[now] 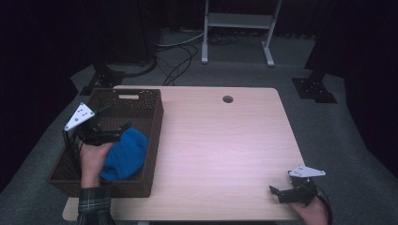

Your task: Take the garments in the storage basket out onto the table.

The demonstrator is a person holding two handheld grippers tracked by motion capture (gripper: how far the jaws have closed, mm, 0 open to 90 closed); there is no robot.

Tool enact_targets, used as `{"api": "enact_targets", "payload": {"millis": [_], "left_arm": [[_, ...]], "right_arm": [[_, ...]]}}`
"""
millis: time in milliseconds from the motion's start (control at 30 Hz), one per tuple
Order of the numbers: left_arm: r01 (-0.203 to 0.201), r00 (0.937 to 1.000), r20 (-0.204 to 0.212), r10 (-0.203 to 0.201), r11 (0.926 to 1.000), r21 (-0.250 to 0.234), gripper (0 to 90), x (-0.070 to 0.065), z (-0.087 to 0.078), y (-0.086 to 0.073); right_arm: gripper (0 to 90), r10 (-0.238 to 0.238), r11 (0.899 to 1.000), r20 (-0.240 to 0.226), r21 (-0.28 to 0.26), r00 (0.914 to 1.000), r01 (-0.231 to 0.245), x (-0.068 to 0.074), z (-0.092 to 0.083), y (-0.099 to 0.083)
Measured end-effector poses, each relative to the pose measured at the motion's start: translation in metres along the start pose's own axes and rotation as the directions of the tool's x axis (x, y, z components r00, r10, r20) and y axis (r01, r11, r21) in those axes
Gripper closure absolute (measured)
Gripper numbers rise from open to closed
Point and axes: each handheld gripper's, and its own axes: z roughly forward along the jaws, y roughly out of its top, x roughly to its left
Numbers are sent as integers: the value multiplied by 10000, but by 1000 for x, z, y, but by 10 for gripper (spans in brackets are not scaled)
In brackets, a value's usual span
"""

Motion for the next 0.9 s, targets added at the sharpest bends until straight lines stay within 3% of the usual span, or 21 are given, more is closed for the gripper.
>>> {"api": "enact_targets", "payload": {"millis": [400, 900], "left_arm": [[122, 9996, -262, -120, 9999, 71, 1, 8, -6, -4], [220, 9972, -730, -180, 9983, 535, 1, 16, -9, -7]], "right_arm": [[0, 0, 10000, 1, 1, 10000, 0, 0, 0, 0], [0, -1, 10000, 1, 1, 10000, 1, 0, 0, 0]]}}
